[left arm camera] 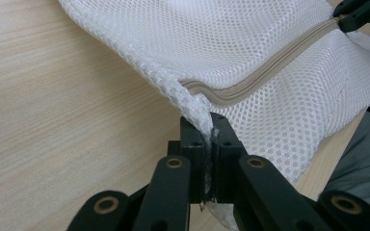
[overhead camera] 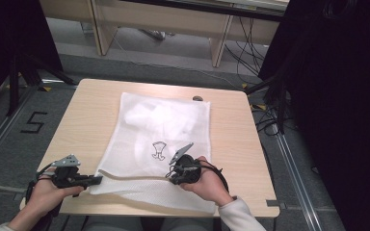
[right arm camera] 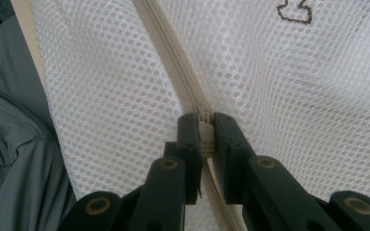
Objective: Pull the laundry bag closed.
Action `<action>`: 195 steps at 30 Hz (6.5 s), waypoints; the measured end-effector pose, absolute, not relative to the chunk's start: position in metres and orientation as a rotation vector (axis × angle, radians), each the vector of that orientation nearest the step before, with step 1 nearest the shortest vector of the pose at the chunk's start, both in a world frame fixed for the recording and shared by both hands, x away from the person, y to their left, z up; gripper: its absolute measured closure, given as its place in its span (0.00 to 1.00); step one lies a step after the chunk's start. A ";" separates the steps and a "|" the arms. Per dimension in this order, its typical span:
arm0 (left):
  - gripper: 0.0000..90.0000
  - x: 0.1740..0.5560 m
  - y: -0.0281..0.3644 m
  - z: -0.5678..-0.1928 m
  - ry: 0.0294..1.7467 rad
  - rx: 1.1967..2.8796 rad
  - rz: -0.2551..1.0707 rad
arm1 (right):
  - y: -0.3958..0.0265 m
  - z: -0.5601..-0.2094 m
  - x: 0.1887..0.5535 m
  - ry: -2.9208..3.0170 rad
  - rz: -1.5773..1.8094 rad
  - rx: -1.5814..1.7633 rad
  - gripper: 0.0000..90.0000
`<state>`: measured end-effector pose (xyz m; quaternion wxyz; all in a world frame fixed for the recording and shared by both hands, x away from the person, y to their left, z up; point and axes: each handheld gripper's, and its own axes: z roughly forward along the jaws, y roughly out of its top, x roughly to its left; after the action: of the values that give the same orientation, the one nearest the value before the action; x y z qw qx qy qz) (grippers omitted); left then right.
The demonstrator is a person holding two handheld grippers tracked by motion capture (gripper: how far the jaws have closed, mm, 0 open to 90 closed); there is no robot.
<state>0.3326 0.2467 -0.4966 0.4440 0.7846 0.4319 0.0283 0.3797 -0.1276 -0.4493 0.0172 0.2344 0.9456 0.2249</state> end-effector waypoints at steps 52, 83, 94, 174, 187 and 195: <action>0.95 0.332 0.247 -0.497 1.067 1.949 0.079 | -0.151 -0.447 0.375 2.932 0.692 0.769 0.91; 0.95 0.332 0.247 -0.497 1.070 1.950 0.081 | -0.166 -0.447 0.375 2.928 0.696 0.794 0.91; 0.95 0.332 0.247 -0.497 1.070 1.952 0.079 | -0.172 -0.445 0.373 2.916 0.701 0.807 0.91; 0.95 0.332 0.247 -0.498 1.080 1.954 0.068 | -0.234 -0.445 0.359 2.854 0.645 0.986 0.91; 0.95 0.331 0.245 -0.500 1.076 1.945 0.084 | -0.237 -0.457 0.361 2.883 0.551 0.983 0.91; 0.92 0.331 0.245 -0.500 1.067 1.983 0.072 | -0.237 -0.456 0.360 2.880 0.564 0.987 0.91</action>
<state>0.3313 0.2448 -0.5004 0.4297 0.7948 0.4277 0.0287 0.3599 -0.2369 -0.4564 0.0227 0.3187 0.9299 0.1821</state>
